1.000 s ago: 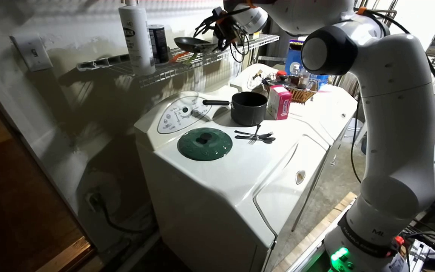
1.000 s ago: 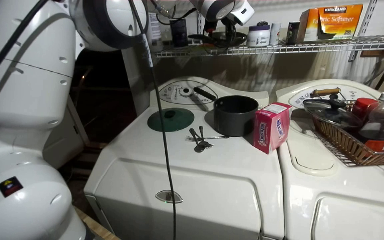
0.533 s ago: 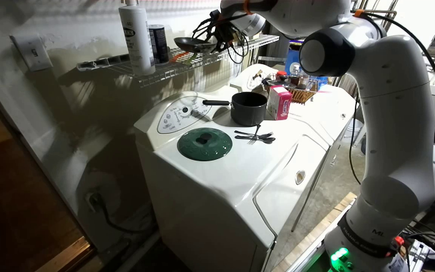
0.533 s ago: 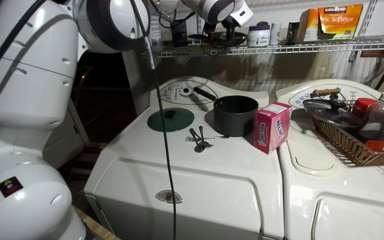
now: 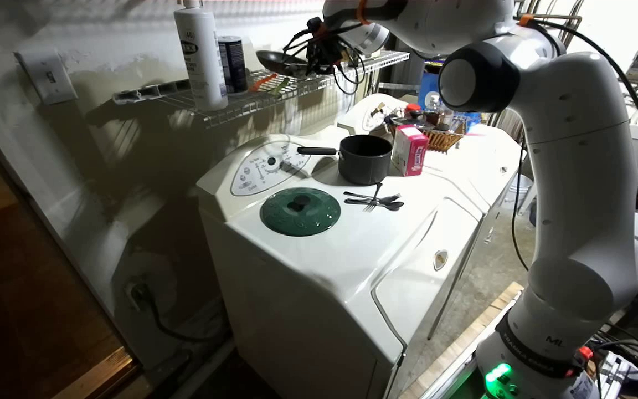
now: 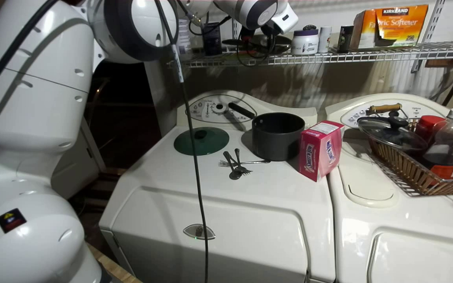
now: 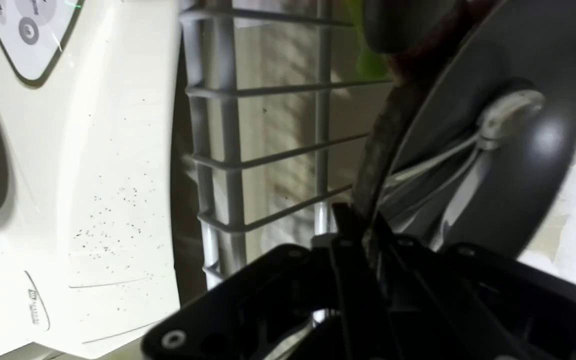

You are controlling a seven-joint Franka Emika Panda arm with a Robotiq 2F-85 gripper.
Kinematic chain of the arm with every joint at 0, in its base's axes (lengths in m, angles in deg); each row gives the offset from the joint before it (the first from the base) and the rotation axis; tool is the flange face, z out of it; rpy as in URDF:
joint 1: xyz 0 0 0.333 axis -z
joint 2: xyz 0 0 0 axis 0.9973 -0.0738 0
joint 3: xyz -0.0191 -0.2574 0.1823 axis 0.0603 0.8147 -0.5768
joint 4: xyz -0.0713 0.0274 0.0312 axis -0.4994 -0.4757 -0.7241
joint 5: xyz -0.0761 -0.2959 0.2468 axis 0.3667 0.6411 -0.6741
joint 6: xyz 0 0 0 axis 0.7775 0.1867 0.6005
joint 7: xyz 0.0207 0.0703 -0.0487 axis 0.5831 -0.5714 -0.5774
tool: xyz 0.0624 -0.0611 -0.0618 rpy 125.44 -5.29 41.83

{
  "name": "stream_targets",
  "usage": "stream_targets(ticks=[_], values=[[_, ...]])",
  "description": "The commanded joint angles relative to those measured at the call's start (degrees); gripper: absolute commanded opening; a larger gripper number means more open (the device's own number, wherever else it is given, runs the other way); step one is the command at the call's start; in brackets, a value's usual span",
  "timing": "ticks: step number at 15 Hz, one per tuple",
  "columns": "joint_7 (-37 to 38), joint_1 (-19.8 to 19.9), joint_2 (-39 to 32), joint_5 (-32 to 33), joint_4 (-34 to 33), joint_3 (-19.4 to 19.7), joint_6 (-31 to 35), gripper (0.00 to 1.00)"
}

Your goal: Put the pan on top of the black pot.

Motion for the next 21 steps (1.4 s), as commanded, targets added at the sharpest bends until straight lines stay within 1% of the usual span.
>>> stream_targets(ticks=[1, 2, 8, 13, 15, 21], values=[[3.83, 1.15, -1.65, 3.34, -3.12, -1.51, -1.98, 0.02], [2.97, -0.47, -1.61, 1.78, -2.83, 0.78, -2.16, 0.01], [1.97, -1.32, 0.37, 2.56, -1.46, 0.92, -2.41, 0.02], [-1.37, -1.67, 2.79, 1.78, 0.11, -0.10, -4.13, 0.02], [-3.05, -1.94, 3.23, 1.53, 0.11, -0.28, -3.82, 0.02], [-4.84, -2.82, 5.64, 2.58, 0.13, 0.82, -4.26, 0.02]])
